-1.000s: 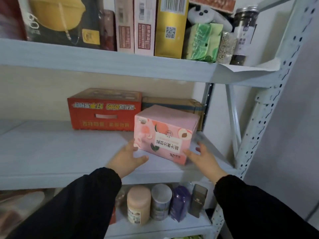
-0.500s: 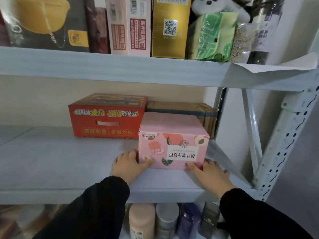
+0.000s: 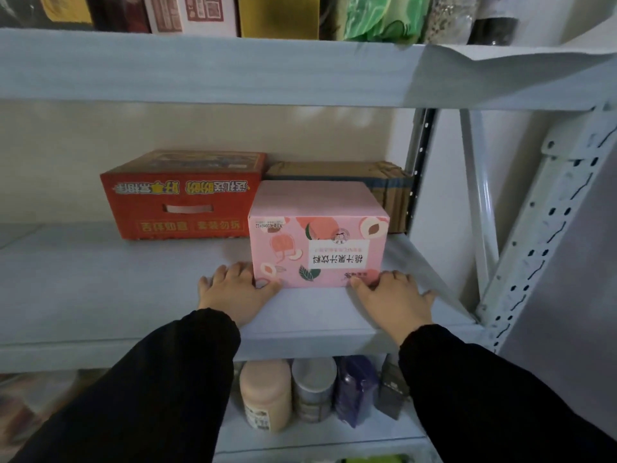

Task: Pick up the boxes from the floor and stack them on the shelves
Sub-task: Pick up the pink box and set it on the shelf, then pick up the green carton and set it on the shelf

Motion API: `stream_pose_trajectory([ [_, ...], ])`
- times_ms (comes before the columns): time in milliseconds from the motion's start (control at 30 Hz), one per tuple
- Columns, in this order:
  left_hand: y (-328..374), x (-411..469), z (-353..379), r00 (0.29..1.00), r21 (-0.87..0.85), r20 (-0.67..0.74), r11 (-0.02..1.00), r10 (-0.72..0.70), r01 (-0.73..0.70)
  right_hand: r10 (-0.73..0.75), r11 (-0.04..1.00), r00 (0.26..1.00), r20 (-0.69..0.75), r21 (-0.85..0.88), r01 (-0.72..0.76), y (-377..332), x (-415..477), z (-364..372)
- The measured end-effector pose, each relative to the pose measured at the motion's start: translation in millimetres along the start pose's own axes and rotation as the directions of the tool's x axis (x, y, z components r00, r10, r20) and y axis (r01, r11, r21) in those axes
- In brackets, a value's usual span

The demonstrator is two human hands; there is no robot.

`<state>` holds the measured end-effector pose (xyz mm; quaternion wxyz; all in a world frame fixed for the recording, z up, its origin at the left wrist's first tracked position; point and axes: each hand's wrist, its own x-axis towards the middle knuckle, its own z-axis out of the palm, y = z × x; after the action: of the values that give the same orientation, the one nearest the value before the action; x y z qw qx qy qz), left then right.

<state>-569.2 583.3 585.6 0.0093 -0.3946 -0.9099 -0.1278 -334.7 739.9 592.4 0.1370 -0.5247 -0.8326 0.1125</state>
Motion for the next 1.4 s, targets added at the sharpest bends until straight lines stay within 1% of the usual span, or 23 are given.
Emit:
stream_pose_trajectory([
  [100,-1,-11,-4,1.0,0.011,0.031,1.0,-0.005,0.004,0.015,0.999,0.998,-0.06,0.041,-0.012,4,-12,-1],
  [133,-3,-18,-5,0.999,0.015,0.034,1.0,-0.003,0.002,-0.014,0.999,0.997,-0.081,0.028,0.016,7,-18,-1],
  [200,-7,-37,-5,1.0,0.035,0.027,0.999,0.004,-0.005,-0.128,0.991,0.98,-0.15,-0.046,0.123,18,-42,3],
  [233,-6,-50,-3,1.0,0.074,-0.005,0.997,0.029,-0.029,-0.188,0.982,0.963,-0.191,-0.067,0.178,27,-57,8],
  [267,-3,-65,3,0.995,0.116,-0.059,0.99,0.085,-0.078,-0.242,0.97,0.944,-0.222,-0.064,0.234,38,-76,13],
  [300,4,-82,11,0.977,0.118,-0.138,0.982,0.16,-0.145,-0.287,0.957,0.928,-0.239,-0.037,0.287,52,-93,21],
  [367,21,-114,38,0.905,0.018,-0.318,0.956,0.282,-0.292,-0.322,0.944,0.929,-0.185,0.014,0.33,84,-125,33],
  [400,33,-130,53,0.866,-0.007,-0.372,0.932,0.335,-0.363,-0.292,0.954,0.947,-0.132,0.033,0.298,102,-141,39],
  [433,45,-145,69,0.838,-0.018,-0.38,0.903,0.391,-0.429,-0.239,0.968,0.967,-0.084,0.054,0.244,121,-159,42],
  [467,58,-158,87,0.819,-0.031,-0.354,0.87,0.451,-0.493,-0.169,0.982,0.985,-0.044,0.074,0.172,144,-178,46],
  [533,83,-185,127,0.781,-0.073,-0.225,0.79,0.582,-0.609,-0.011,0.995,1.0,0.01,0.098,0.01,194,-218,57],
  [600,109,-216,167,0.736,-0.128,-0.032,0.728,0.676,-0.674,0.174,0.981,0.983,0.05,0.077,-0.178,245,-266,61],
  [667,137,-248,201,0.694,-0.179,0.204,0.723,0.691,-0.667,0.384,0.923,0.912,0.146,-0.029,-0.384,298,-318,66],
  [700,151,-265,215,0.664,-0.186,0.314,0.729,0.679,-0.658,0.469,0.883,0.865,0.177,-0.082,-0.462,325,-345,70],
  [733,166,-282,227,0.631,-0.196,0.396,0.733,0.667,-0.651,0.534,0.845,0.822,0.197,-0.092,-0.527,350,-371,74],
  [800,195,-316,251,0.571,-0.222,0.508,0.739,0.645,-0.637,0.654,0.745,0.715,0.25,-0.045,-0.666,396,-425,78],
  [867,224,-350,273,0.503,-0.238,0.597,0.737,0.625,-0.633,0.733,0.65,0.615,0.292,-0.03,-0.76,438,-476,81],
  [933,251,-384,292,0.439,-0.256,0.649,0.722,0.621,-0.643,0.782,0.575,0.546,0.299,-0.008,-0.818,471,-521,80],
  [1033,287,-434,316,0.373,-0.271,0.695,0.704,0.615,-0.656,0.811,0.504,0.477,0.339,0.011,-0.864,511,-575,79],
  [1100,303,-463,330,0.345,-0.271,0.734,0.718,0.585,-0.641,0.823,0.462,0.438,0.361,0.023,-0.887,535,-604,79],
  [1233,322,-511,355,0.297,-0.243,0.799,0.733,0.523,-0.635,0.863,0.364,0.365,0.349,0.073,-0.929,576,-659,77],
  [1300,333,-533,366,0.264,-0.222,0.828,0.721,0.495,-0.657,0.888,0.255,0.281,0.365,0.118,-0.96,590,-691,79],
  [1400,351,-570,386,0.183,-0.239,0.844,0.659,0.504,-0.713,0.925,0.064,0.135,0.356,0.203,-0.977,602,-750,92],
])
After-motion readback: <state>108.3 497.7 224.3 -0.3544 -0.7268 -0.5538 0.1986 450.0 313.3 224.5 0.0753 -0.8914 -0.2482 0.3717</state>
